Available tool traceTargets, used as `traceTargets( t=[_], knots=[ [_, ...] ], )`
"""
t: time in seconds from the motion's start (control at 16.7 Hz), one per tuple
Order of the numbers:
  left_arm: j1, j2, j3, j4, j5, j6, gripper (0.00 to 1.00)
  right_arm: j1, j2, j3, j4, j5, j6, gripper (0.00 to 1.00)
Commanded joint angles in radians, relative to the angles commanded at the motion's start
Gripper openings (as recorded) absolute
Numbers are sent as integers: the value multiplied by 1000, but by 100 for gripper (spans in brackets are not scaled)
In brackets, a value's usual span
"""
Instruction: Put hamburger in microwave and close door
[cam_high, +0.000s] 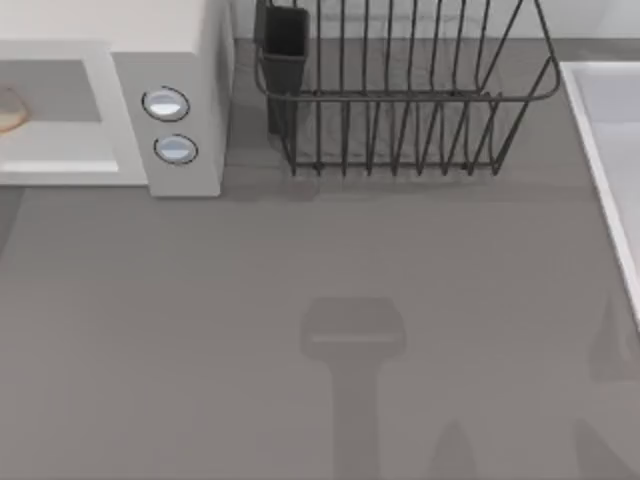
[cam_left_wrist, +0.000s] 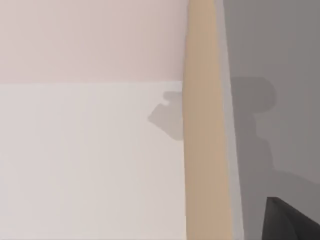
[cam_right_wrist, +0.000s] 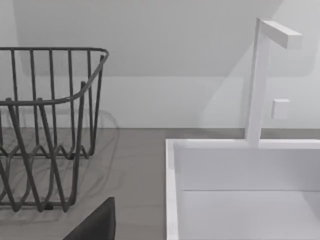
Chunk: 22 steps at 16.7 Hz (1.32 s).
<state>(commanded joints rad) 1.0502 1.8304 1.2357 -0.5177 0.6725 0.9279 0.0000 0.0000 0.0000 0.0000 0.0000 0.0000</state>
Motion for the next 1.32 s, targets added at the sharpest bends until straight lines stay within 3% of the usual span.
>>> traceTargets(
  t=[0.24, 0.54, 1.08, 1.32],
  knots=[
    [4, 48, -96, 127, 3, 3, 0, 0, 0, 0, 0, 0, 0, 100],
    [-3, 46, -104, 133, 1, 0, 0, 0, 0, 0, 0, 0, 0, 100],
    [-140, -219, -444, 282, -65, -153, 0, 0, 0, 0, 0, 0, 0, 100],
    [-172, -262, -487, 317, -81, -187, 0, 0, 0, 0, 0, 0, 0, 100]
  ],
)
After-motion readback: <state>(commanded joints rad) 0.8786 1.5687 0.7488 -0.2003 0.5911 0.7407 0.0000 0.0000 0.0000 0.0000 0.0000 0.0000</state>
